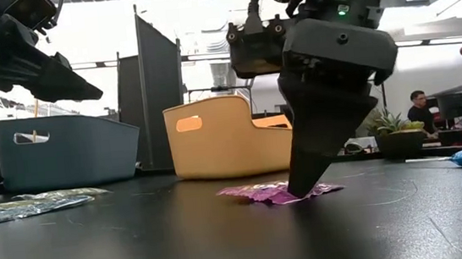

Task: Sort candy
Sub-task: Put the purple gummy into the blue bin

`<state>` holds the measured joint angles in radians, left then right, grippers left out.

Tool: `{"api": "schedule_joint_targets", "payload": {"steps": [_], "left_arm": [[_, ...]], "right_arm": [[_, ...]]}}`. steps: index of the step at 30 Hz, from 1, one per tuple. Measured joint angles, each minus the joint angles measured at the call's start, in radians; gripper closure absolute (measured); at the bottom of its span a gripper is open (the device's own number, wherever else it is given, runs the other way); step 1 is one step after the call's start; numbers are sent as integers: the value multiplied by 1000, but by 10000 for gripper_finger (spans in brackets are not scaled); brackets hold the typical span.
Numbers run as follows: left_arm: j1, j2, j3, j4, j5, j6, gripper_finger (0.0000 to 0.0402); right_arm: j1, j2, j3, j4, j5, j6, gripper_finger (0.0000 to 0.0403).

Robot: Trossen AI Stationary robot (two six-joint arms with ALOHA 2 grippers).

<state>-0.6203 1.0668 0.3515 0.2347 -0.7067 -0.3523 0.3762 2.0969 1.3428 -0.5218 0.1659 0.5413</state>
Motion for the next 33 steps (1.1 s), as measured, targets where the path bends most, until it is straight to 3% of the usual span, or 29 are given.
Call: {"api": "schedule_joint_targets", "payload": {"steps": [7, 21, 28, 33], "left_arm": [[0, 0, 0, 0, 0, -1, 189], [0, 0, 0, -4, 0, 0, 189], [0, 0, 0, -7, 0, -1, 189], [0, 0, 0, -8, 0, -1, 189]], "right_arm": [[-6, 7, -1, -2, -6, 11, 124], [-7, 8, 53, -48, -5, -12, 339], [-13, 16, 137, -67, -2, -86, 395], [-13, 19, 164, -71, 0, -105, 402]]}}
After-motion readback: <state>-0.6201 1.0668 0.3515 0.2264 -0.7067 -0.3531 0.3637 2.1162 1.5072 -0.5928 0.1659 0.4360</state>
